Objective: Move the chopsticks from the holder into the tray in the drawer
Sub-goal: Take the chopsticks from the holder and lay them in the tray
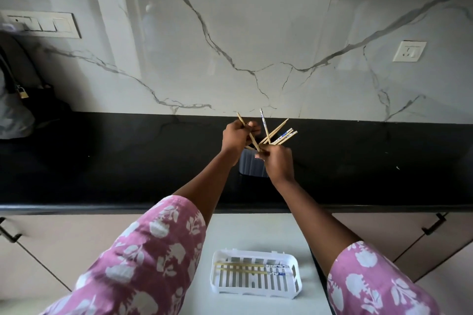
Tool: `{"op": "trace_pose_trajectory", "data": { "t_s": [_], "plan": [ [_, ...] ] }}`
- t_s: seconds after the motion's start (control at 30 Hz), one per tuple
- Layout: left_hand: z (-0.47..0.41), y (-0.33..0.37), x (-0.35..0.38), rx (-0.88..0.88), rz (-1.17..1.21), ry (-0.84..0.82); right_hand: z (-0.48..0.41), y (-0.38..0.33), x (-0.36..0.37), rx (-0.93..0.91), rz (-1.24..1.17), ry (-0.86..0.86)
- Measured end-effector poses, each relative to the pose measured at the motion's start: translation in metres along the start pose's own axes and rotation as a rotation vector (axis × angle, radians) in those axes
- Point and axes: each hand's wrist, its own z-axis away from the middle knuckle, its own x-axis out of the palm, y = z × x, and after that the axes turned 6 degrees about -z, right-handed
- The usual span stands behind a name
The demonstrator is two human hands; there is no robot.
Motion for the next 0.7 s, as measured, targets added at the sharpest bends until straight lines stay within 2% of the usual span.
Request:
{"op": "trace_pose_trajectory", "data": {
  "t_s": [0.13, 0.27, 0.33, 0.43, 0.57, 0.7],
  "plan": [
    [0.006, -0.024, -0.008, -0.060, 0.004, -0.047, 0.010, 0.013, 0.014, -0.015, 0.031, -0.079],
    [0.009, -0.068, -0.032, -0.149, -0.172, 0.014, 0.030, 0.042, 0.037, 0.119, 0.061, -0.216],
    [0.011, -0.090, -0.049, -0.209, -0.302, 0.083, 0.045, 0.059, 0.048, 0.184, 0.034, -0.289],
    [0.015, -0.118, -0.073, -0.303, -0.562, 0.081, 0.068, 0.084, 0.065, 0.252, 0.024, -0.438],
    [0.016, -0.161, -0.095, -0.468, -1.069, -0.087, 0.103, 0.115, 0.083, 0.288, 0.099, -0.646],
    [0.015, -0.181, -0.096, -0.558, -1.209, -0.177, 0.131, 0.138, 0.096, 0.262, 0.259, -0.751]
  ]
}}
